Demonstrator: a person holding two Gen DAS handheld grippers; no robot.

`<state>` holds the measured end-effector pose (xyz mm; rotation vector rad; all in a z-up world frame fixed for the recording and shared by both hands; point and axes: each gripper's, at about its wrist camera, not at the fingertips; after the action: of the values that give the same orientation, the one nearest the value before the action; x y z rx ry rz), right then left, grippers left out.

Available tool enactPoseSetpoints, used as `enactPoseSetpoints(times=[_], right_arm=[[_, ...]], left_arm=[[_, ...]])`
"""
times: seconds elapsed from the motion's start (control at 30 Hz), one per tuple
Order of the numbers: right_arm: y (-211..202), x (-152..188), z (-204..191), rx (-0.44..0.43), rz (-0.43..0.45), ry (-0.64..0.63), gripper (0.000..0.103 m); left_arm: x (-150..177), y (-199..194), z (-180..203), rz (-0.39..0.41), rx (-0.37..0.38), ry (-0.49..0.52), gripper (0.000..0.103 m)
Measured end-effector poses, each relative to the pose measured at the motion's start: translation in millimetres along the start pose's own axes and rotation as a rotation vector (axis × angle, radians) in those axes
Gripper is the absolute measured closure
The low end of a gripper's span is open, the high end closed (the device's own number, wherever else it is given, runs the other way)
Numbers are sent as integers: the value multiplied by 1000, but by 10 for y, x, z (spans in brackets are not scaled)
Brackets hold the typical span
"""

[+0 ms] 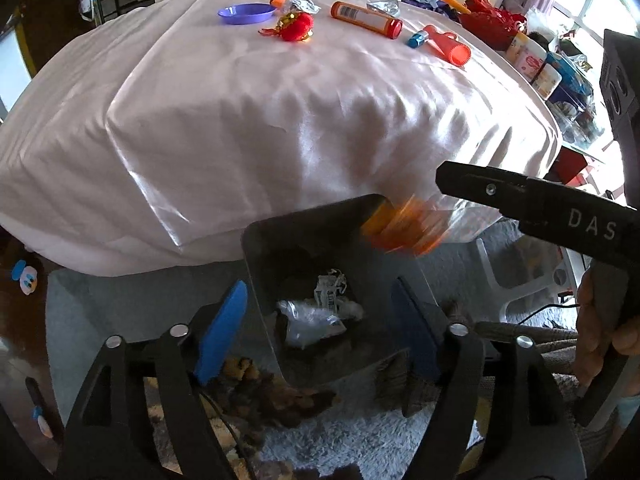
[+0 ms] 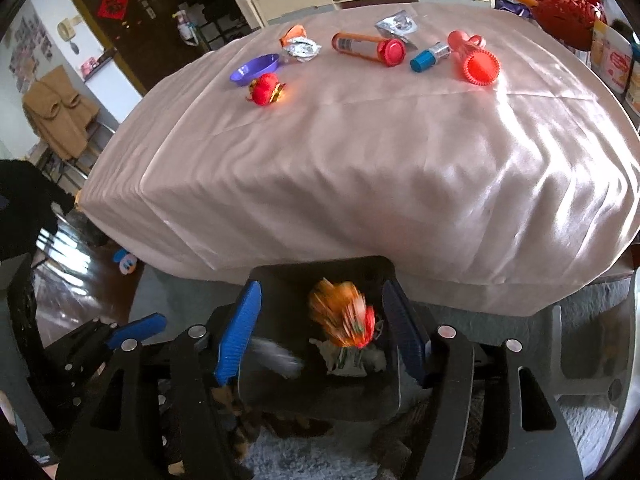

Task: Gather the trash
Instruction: 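Carry the bag with the left gripper and the red wrapper with the right gripper into the bin, then grasp the red lantern ornament with the left gripper while the right gripper grasps the red cup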

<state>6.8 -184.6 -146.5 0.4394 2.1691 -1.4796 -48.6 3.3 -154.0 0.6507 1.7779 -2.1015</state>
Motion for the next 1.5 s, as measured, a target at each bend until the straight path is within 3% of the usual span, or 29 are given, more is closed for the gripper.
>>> enactPoseSetpoints(times=[0.23, 0.3, 0.47, 0.7, 0.93, 1.1, 1.33, 1.4, 1.47, 1.5], right_arm=[[-125, -59, 101, 31, 49, 24, 23], [-197, -106, 177, 43, 79, 43, 14], [-400, -265, 387, 77, 143, 86, 12], [-534, -649, 660, 141, 188, 128, 11], [-482, -1199, 867, 178, 236, 166, 11], [-254, -1507, 1044, 153, 213, 223, 11], [39, -1735, 1142, 197, 197, 172, 12], [149, -1761, 1186, 203, 182, 163, 17], [285, -1770, 1245, 207, 151, 157, 33], [325, -1775, 1265, 206, 141, 157, 37]], left_arm=[[-70, -73, -38, 23, -10, -11, 24], [-127, -112, -50, 34, -18, -15, 23], [-350, -230, -99, 59, -17, -27, 19], [-838, -344, -139, 123, -89, 12, 19], [-1479, -261, -194, 155, -114, 6, 17], [-1841, 9, -227, 123, -107, 12, 16], [-2131, 434, -218, 125, -129, 42, 16], [-2182, 525, -194, 134, -146, 62, 17], [-2221, 592, -191, 136, -143, 63, 21], [-2240, 618, -194, 134, -138, 60, 23]])
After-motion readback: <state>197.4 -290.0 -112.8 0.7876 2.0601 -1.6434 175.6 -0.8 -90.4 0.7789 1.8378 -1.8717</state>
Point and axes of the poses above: each gripper's, at about its wrist camera, not at the fingertips, and y roughly the way its jaws point, z to its right, x to its underside, and after that the axes turned 5 degrees about z, right-handed
